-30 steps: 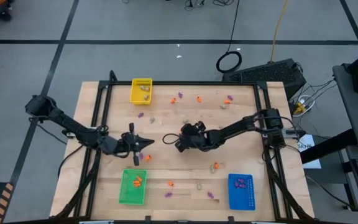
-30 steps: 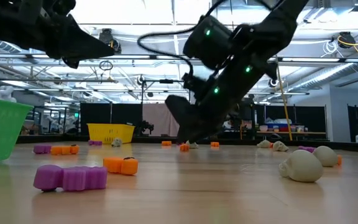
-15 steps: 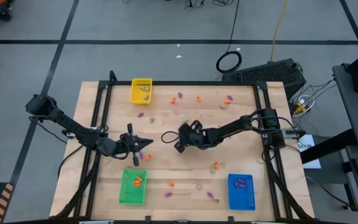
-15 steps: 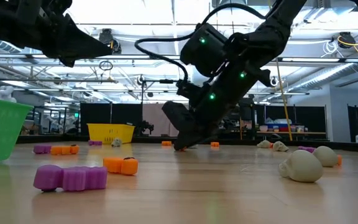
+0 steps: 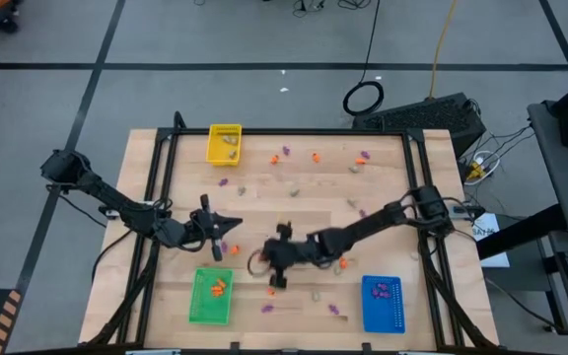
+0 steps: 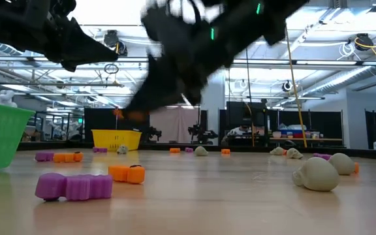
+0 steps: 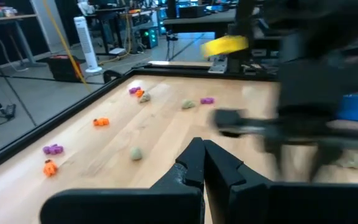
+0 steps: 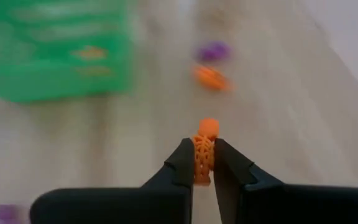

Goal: Sort Halloween decoration
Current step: Put the orange skeleton toy into the green bin

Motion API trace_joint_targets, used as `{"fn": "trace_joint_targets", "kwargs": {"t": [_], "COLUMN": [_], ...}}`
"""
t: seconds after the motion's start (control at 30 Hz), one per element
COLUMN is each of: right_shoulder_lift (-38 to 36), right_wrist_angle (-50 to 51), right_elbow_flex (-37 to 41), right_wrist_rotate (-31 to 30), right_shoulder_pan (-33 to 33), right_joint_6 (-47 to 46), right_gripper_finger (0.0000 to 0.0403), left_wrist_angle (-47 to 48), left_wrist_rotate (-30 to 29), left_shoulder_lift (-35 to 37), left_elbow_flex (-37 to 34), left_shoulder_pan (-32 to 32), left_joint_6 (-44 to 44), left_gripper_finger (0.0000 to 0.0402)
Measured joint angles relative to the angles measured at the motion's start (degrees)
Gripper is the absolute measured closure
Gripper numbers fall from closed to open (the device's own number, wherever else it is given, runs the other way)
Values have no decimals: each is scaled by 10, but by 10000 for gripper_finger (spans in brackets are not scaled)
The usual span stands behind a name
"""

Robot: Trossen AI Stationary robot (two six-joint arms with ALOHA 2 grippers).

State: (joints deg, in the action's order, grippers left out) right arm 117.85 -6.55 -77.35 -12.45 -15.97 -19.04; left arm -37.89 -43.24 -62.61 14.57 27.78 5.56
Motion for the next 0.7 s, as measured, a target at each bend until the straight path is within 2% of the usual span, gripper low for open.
{"fn": "trace_joint_targets", "kwargs": {"t": [0.17, 0.33, 0.57, 0.7], "right_shoulder_lift": [26, 106, 215, 256], "right_wrist_angle": [-33, -25, 58, 99], "right_elbow_flex": [-69, -187, -367, -420], "right_wrist_rotate": [-2, -7, 21, 22], "right_shoulder_pan": [-47, -60, -48, -37], "right_joint_6": [48, 99, 114, 112], "right_gripper_finger": [386, 385, 385, 385], "left_wrist_angle": [-1, -1, 3, 11], "left_wrist_rotate": [-6, -6, -6, -6], "left_shoulder_lift": [0, 0, 0, 0], "left_elbow_flex": [0, 0, 0, 0], "left_shoulder_pan": [0, 0, 0, 0], "left_joint_6": [0, 1, 1, 1], "left_gripper_finger": [398, 398, 398, 398]}}
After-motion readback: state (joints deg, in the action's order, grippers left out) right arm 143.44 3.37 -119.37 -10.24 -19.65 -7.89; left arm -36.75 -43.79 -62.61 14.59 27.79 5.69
